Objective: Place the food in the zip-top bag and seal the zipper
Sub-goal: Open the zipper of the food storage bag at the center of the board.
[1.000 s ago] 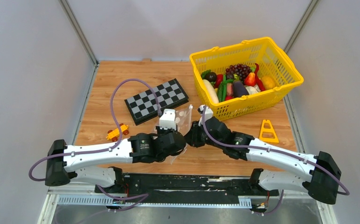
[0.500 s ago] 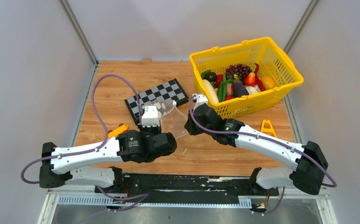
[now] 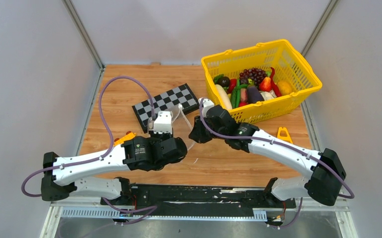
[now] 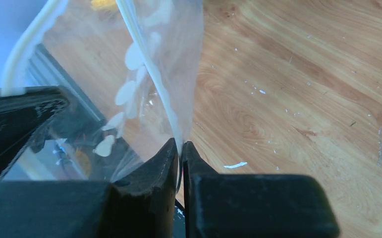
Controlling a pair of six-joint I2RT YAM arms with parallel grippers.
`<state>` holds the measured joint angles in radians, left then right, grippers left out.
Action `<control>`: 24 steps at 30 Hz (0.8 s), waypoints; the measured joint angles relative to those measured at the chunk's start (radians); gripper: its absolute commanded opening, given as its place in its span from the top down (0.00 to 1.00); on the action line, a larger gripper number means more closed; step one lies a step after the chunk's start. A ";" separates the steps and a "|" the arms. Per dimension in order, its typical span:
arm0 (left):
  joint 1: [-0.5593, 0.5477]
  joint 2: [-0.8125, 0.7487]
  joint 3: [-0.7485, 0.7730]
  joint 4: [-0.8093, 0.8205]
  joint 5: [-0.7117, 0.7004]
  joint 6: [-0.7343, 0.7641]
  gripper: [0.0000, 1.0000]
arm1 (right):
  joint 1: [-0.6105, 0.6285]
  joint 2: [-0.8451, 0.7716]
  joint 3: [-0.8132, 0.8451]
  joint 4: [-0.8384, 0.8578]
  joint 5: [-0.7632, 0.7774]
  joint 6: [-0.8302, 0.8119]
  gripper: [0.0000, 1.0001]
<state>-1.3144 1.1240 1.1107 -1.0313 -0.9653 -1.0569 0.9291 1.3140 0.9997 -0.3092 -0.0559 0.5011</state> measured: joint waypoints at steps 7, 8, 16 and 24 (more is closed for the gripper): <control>0.083 -0.060 -0.130 0.090 0.077 0.043 1.00 | -0.017 0.006 0.027 -0.032 -0.071 -0.048 0.58; 0.093 -0.061 -0.133 0.099 0.083 0.051 1.00 | -0.017 0.003 0.040 -0.045 -0.074 -0.060 0.58; 0.138 -0.062 -0.150 0.183 0.105 0.096 1.00 | -0.092 -0.143 0.204 -0.182 0.049 -0.173 0.40; 0.140 -0.064 -0.176 0.233 0.143 0.127 1.00 | -0.516 -0.104 0.380 -0.220 0.258 -0.260 0.40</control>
<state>-1.1744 1.0599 0.9348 -0.7979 -0.8227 -0.9295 0.4133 1.2102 1.3796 -0.5297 0.2024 0.2413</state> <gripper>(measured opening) 0.008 0.601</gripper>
